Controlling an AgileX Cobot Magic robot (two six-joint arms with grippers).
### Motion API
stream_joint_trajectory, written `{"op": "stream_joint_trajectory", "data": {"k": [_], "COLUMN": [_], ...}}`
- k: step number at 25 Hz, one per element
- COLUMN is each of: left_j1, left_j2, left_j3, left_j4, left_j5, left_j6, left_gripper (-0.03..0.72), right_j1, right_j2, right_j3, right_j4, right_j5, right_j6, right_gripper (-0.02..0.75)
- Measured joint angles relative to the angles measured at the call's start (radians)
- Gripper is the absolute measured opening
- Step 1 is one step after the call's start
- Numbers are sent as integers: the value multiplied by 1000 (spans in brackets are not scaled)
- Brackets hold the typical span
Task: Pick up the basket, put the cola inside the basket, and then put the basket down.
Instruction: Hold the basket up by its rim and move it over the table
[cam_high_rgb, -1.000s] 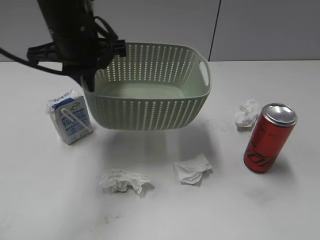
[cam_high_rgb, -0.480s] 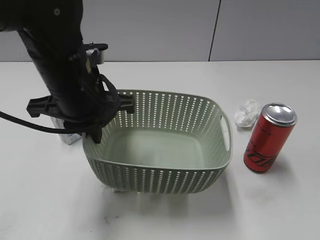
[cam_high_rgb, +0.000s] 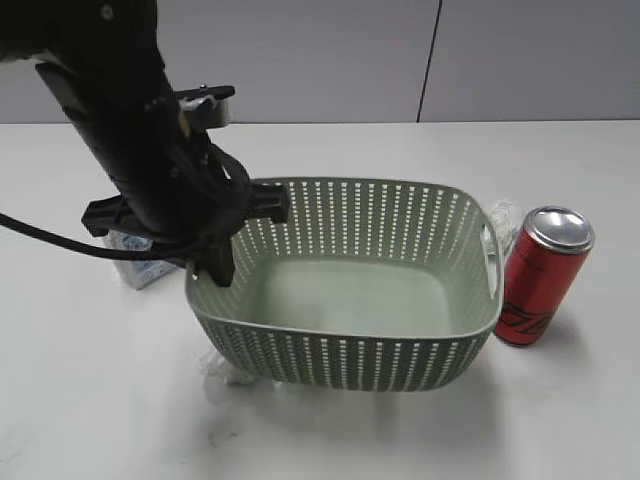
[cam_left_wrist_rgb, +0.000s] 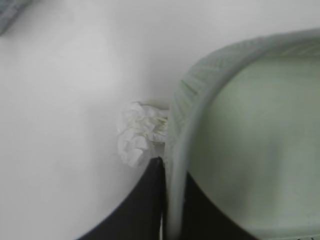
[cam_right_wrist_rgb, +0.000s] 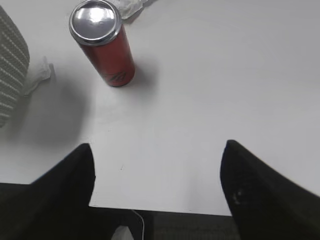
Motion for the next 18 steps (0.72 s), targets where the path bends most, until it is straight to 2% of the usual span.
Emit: {"op": "stream_joint_trajectory", "data": {"k": [3,9,13,16,18], "left_j1": [22,63,117,152,160], "left_j2": [0,0,0,0,0], "left_j3": [0,0,0,0,0], "left_j4": [-22,17,17,22,23], "left_j5": [-14,16,19,19,18], "left_j6": [25,30,30,30,30], "left_gripper": [4,4,4,4,4], "right_j1": [0,27,129,227,260], "right_j2": [142,426,562,638,678], "right_j3": [-59,-185,-264,-290,-297], "right_j4": [31,106,80,14,-14], "right_j5": [-1,49,45,-22,-57], "right_j6": [-16,-20,-12,61,108], "right_gripper": [595,592,596,637,658]}}
